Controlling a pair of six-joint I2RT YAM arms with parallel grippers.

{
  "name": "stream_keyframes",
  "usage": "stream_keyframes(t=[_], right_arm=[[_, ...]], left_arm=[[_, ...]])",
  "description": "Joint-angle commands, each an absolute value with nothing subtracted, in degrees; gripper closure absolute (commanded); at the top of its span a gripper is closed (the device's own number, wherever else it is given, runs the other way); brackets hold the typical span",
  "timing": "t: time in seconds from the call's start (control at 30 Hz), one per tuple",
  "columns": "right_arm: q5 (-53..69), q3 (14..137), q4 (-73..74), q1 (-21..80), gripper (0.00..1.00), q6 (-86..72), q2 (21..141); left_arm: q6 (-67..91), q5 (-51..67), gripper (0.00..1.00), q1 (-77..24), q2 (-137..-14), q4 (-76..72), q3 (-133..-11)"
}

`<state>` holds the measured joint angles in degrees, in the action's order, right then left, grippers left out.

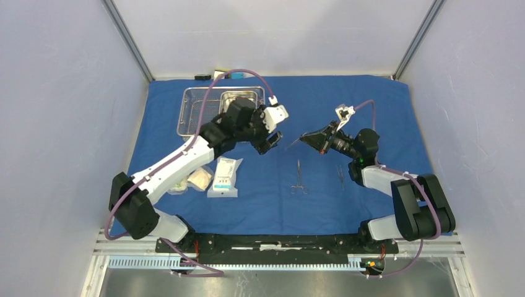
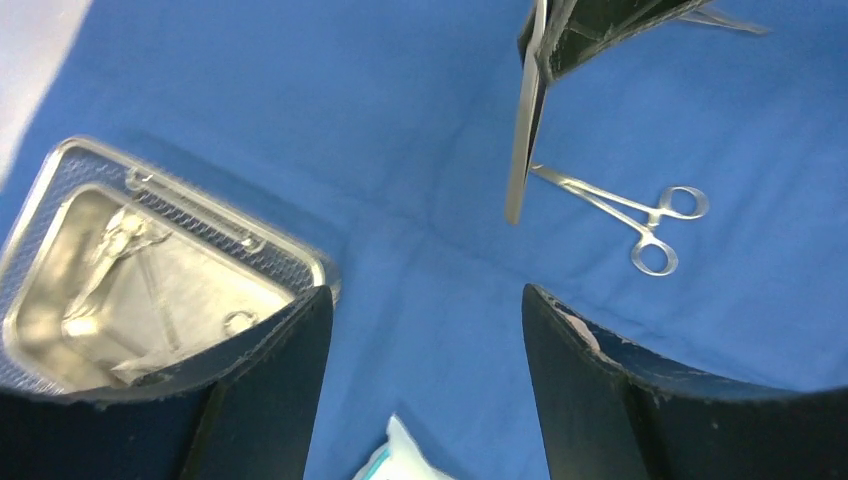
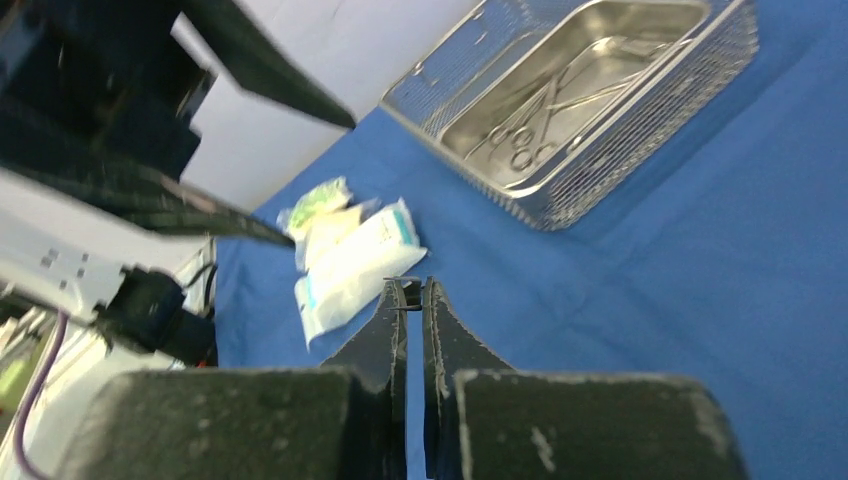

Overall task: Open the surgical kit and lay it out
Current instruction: Place the medical item in the surgical kit.

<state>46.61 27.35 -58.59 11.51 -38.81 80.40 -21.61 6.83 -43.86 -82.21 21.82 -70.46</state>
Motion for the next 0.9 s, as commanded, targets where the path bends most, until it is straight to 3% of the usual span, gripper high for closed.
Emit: stream_keyframes(t=[0.0,0.23,0.5,0.87], right_arm=[[56.6,25.2,-64.4,11.5,0.99,-35.2,77.9],[62.7,24.4,-73.6,11.5,0.99,-40.0,77.0],[63.6,24.2,-80.2,11.6,0.99,-45.2,76.6],[64.7,24.0,-84.1,11.6,0.99,-47.9,76.8]], left_arm=[[-17.7,35.6,0.24,-38.0,-83.8,28.2,-74.5],[-17.2,49.9,0.21,-37.3,-86.4,27.0,-72.6],[-15.9,53.3,0.23,-37.4,-91.1,27.0,-73.7],[-11.7,60.5,0.5,-37.7,-96.0,27.0,-76.7]])
